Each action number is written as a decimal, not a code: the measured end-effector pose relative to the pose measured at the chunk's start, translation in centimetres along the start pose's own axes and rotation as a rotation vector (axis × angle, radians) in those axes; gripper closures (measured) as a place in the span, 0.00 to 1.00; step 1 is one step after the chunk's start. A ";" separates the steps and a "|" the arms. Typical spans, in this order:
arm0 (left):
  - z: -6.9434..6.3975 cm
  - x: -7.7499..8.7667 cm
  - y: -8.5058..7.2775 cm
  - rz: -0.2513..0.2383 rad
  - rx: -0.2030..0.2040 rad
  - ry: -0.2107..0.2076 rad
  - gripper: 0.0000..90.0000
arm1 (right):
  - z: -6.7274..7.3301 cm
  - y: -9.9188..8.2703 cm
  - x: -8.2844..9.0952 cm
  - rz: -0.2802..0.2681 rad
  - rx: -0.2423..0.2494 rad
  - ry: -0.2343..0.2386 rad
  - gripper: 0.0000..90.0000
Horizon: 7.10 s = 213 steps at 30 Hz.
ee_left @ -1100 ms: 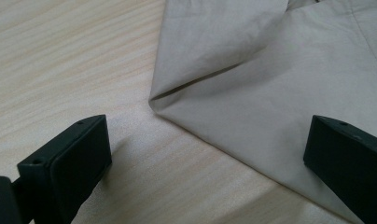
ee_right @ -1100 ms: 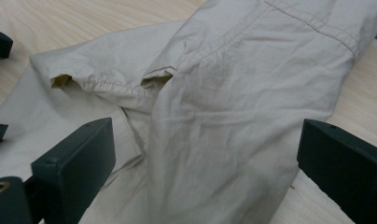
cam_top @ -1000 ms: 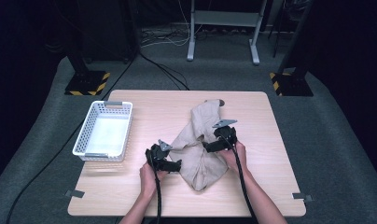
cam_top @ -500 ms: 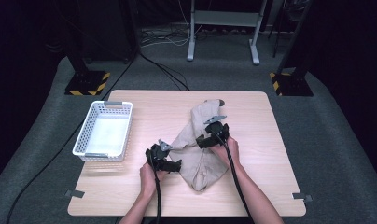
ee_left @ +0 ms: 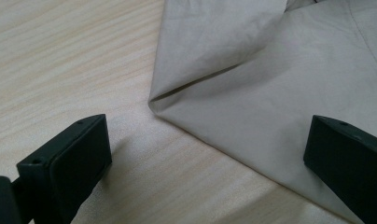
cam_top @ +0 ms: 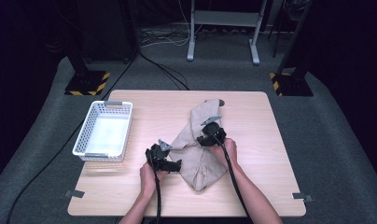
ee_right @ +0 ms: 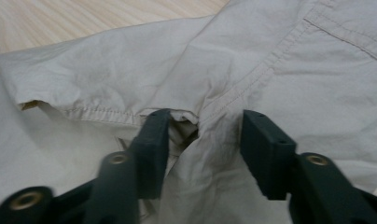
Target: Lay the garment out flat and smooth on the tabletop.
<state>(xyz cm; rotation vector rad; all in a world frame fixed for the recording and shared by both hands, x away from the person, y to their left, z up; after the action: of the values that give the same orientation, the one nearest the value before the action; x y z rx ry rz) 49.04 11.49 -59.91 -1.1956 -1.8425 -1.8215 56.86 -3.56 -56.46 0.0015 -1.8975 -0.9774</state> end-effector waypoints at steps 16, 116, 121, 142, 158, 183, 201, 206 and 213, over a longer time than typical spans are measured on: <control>0.0 0.0 0.0 0.001 0.001 0.002 0.01 | -0.4 0.4 1.1 -0.015 0.015 -0.032 0.93; 0.0 0.0 0.0 -0.001 0.005 0.017 0.01 | -8.7 -13.3 6.3 -0.039 -0.336 -0.157 0.08; -0.1 0.1 0.1 -0.013 -0.009 0.037 0.01 | -7.9 -13.7 5.8 -0.036 -0.319 -0.141 0.04; -1.1 1.3 1.8 -0.067 -0.043 0.002 0.00 | -7.0 -13.6 5.0 -0.038 -0.262 -0.166 0.00; -2.9 -0.9 4.7 -0.063 -0.068 -0.014 0.00 | -6.8 -13.6 5.0 -0.041 -0.247 -0.157 0.00; -4.8 -4.8 8.3 -0.025 -0.104 -0.013 0.00 | -6.7 -13.6 5.0 -0.041 -0.247 -0.156 0.00; -5.8 -7.1 8.0 0.052 -0.144 -0.011 0.17 | -6.7 -13.6 5.1 -0.041 -0.247 -0.157 0.00; -6.5 -6.9 7.9 0.059 -0.178 -0.028 0.37 | -6.7 -13.6 5.1 -0.041 -0.247 -0.157 0.00; -7.5 -6.8 7.7 0.064 -0.201 -0.075 0.66 | -6.7 -13.6 5.1 -0.041 -0.246 -0.157 0.00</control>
<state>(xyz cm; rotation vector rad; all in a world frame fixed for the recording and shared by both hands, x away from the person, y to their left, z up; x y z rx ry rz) 56.09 1.10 -58.22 -1.3932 -1.6692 -1.9896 54.00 -18.93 -59.71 -0.1865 -1.9117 -1.2655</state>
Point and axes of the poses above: each handheld gripper's, and its own axes: x roughly backward along the jaws, y roughly out of its top, z roughly to its left, the point moved 10 cm from there along -x, roughly forward along the jaws, and after that the axes turned 13 degrees about x, right-handed, at the moved point
